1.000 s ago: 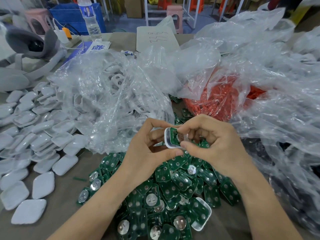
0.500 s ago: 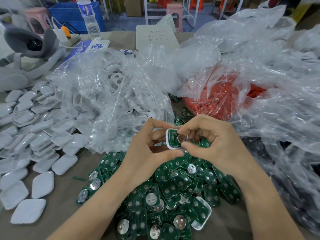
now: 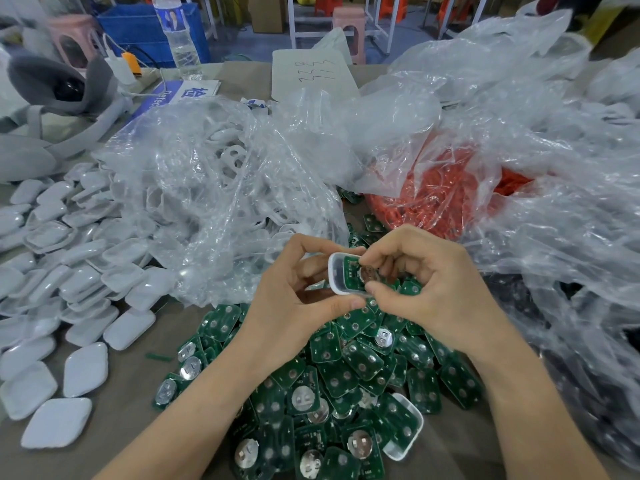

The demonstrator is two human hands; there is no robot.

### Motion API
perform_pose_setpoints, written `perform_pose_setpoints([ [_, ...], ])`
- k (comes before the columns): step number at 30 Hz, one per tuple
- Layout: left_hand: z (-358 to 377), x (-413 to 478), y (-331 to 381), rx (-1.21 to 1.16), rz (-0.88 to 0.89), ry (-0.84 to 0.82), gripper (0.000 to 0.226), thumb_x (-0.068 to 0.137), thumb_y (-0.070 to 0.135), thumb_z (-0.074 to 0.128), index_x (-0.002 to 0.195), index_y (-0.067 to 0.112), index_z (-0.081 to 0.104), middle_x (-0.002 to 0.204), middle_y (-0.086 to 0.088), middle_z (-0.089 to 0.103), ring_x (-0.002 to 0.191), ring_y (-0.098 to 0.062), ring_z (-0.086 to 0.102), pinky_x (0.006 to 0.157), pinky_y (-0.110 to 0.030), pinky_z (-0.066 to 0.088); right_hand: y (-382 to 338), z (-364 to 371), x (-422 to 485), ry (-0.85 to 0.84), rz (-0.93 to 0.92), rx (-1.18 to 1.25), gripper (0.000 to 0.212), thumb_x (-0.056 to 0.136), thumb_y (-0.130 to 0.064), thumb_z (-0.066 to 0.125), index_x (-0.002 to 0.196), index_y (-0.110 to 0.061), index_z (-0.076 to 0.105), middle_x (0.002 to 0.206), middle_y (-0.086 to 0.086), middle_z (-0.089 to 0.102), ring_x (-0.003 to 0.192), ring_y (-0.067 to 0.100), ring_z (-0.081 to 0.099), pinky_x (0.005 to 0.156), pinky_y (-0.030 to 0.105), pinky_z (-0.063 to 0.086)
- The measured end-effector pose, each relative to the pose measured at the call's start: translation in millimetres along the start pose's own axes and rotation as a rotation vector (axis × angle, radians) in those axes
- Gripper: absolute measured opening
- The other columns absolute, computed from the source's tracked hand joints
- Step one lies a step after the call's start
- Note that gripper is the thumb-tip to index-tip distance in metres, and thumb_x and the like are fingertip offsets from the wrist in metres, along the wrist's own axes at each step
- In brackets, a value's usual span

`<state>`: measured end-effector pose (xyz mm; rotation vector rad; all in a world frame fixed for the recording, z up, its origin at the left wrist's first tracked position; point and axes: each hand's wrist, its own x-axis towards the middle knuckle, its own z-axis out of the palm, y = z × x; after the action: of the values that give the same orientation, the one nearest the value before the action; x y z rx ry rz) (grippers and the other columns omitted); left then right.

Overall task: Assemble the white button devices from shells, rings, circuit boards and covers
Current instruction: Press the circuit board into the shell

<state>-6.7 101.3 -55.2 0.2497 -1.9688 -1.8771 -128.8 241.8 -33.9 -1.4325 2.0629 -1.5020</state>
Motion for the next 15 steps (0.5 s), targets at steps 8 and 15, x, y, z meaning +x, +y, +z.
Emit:
perform_pose_setpoints([
  [8, 0.3, -0.2, 0.1, 0.023, 0.022, -0.01, 0.041, 0.068, 0.023, 0.083, 0.099, 0.036, 0.059, 0.105, 0.005, 0.075, 0.097, -0.016, 0.071, 0.081, -0.024, 0.055, 3.0, 1.5, 0.1, -0.013, -0.009, -0.047, 0.023, 0.069, -0.006, 0.074, 0.09, -0.016, 0.07, 0.084, -0.009, 0.06, 0.075, 0.015, 0.058, 0.07, 0.032, 0.052],
  [15, -0.6, 0.1, -1.0, 0.037, 0.024, -0.009, 0.044, 0.07, 0.014, 0.083, 0.1, 0.036, 0.058, 0.102, 0.006, 0.075, 0.095, -0.015, 0.072, 0.079, -0.022, 0.055, 3.3, 1.6, 0.0, -0.008, 0.002, -0.043, 0.025, 0.071, 0.0, 0.077, 0.091, -0.015, 0.07, 0.085, -0.007, 0.062, 0.075, 0.017, 0.059, 0.07, 0.036, 0.052],
])
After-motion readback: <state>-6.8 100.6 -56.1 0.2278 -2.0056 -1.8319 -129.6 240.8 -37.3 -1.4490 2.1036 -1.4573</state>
